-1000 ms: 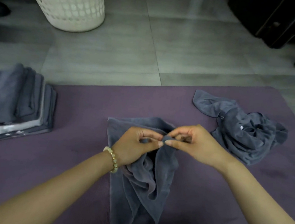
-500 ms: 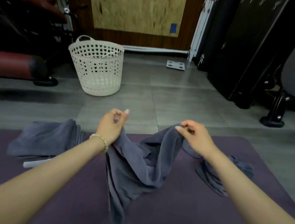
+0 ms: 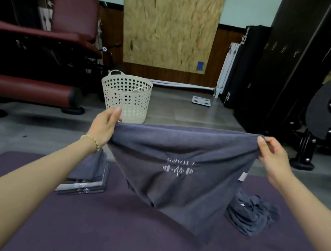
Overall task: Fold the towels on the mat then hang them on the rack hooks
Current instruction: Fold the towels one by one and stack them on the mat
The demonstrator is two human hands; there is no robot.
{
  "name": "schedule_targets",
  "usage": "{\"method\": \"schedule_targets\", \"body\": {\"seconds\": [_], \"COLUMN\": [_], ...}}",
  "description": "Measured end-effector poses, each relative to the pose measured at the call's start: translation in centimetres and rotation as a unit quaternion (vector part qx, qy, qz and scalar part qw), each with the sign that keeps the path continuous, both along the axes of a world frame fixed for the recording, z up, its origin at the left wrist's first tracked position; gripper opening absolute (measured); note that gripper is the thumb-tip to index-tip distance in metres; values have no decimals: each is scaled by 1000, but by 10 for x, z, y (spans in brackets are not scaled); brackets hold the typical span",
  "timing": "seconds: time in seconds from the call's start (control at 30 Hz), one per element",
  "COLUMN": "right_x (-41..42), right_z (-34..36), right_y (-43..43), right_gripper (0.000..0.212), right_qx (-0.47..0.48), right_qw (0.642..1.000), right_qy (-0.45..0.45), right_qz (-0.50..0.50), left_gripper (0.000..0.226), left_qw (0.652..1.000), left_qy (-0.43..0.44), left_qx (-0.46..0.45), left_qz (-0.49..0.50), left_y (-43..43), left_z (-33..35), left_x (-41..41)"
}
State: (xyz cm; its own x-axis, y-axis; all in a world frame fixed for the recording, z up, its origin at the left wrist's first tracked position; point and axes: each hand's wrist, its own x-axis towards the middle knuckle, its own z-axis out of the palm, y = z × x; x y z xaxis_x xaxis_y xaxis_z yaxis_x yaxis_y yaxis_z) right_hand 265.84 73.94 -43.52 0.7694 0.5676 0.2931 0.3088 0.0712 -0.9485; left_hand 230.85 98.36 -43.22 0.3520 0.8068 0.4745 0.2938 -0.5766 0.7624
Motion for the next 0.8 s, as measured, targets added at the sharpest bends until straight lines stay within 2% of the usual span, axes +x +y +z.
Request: {"method": "schedule_targets", "body": {"seconds": [0.07,0.23,0.3,0.43,0.53,0.63,0.7,0.8], "right_x": [-4,-16,-22,-35,-50,-66,-72,-78], "right_z": [8,13,11,-2,-18,-32,-43,-59], "right_y": [-2,-2,-2,4,11,14,16,21], "right_gripper": [20,20,20,21,22,19,21,26], "right_qx": [-7,-29,-40,-51,-73,-104,-123,-131], "right_qw": [1000,996,995,995,994,989,988,990], "right_qy": [-16,-71,-87,-73,-72,-107,-94,-20], "right_qz": [-8,-44,-33,-45,-42,-6,22,54], "left_gripper": [41,15,18,21,26,25,28,30], "left_qw": [997,976,980,997,994,980,958,912], "left_qy": [45,162,149,36,-6,29,66,86], "left_qx": [12,-1,-3,-34,-105,-182,-249,-357], "left_qz": [-60,-144,-134,-54,-19,-71,-125,-181], "left_y": [2,-10,-10,-10,-14,-17,-18,-18], "left_z": [7,13,10,3,-5,-15,-19,-28], "left_x": [-9,-25,-32,-37,-30,-25,-23,-14]}}
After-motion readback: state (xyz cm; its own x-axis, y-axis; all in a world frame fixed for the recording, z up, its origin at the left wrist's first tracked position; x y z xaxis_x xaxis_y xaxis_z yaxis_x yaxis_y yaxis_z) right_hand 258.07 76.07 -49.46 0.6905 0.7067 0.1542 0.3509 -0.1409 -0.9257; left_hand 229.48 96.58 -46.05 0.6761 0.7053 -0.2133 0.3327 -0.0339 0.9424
